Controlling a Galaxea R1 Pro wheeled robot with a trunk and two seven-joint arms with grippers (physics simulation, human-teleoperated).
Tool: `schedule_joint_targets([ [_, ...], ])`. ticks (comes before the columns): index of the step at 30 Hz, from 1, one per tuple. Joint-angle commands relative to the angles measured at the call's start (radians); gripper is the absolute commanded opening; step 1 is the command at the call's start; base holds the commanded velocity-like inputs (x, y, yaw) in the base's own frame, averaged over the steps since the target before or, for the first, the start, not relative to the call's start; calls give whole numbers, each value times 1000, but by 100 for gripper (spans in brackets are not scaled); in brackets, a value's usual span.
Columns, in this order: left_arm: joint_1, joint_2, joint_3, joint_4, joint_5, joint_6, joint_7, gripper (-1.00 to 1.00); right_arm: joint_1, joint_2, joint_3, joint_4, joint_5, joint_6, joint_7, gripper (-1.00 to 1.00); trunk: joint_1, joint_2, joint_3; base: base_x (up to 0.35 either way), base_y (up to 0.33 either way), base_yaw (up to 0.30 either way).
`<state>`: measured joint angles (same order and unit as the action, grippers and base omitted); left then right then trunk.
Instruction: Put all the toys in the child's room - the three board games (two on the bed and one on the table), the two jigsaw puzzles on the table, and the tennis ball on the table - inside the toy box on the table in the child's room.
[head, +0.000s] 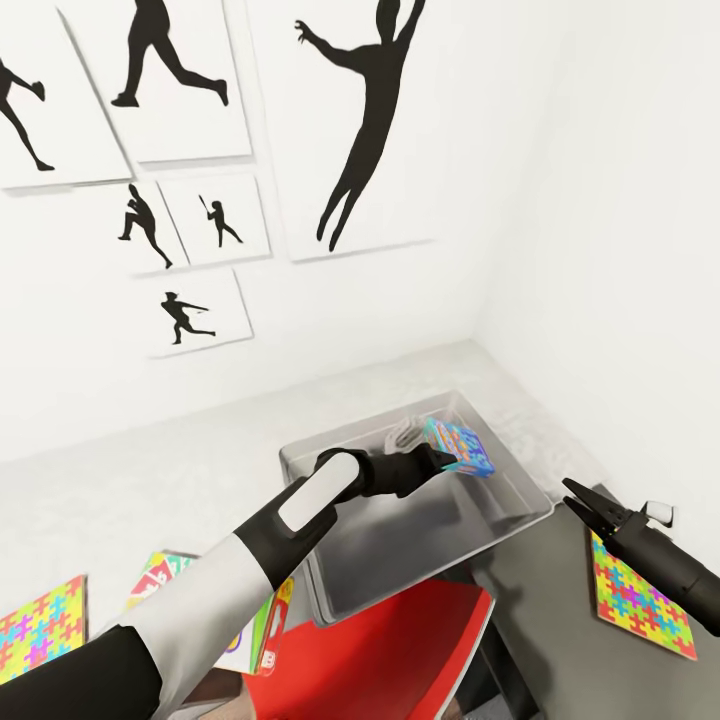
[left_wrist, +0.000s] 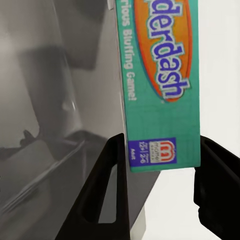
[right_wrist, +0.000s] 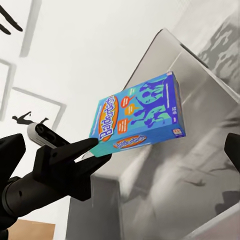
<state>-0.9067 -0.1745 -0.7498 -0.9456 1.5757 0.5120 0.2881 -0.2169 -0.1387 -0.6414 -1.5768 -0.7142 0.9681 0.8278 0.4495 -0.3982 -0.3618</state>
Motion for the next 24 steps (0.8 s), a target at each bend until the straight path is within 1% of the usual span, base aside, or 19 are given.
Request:
schedule_joint_targets([
  [1,-1,0,0,-1,10,0,9,-100,-1,0,-1,0,2,3,7,100,1,-2,-2,0,0,0],
  [6,0,0,0,-2,10,0,9,-100,-1,1,-3,-1,3,-1,22,100,1,-2,-2,0,0,0],
  [24,0,0,0,-1,10,2,9,-100,-1,1,-3,0,2,-2,24,100,1,-2,-2,0,0,0],
])
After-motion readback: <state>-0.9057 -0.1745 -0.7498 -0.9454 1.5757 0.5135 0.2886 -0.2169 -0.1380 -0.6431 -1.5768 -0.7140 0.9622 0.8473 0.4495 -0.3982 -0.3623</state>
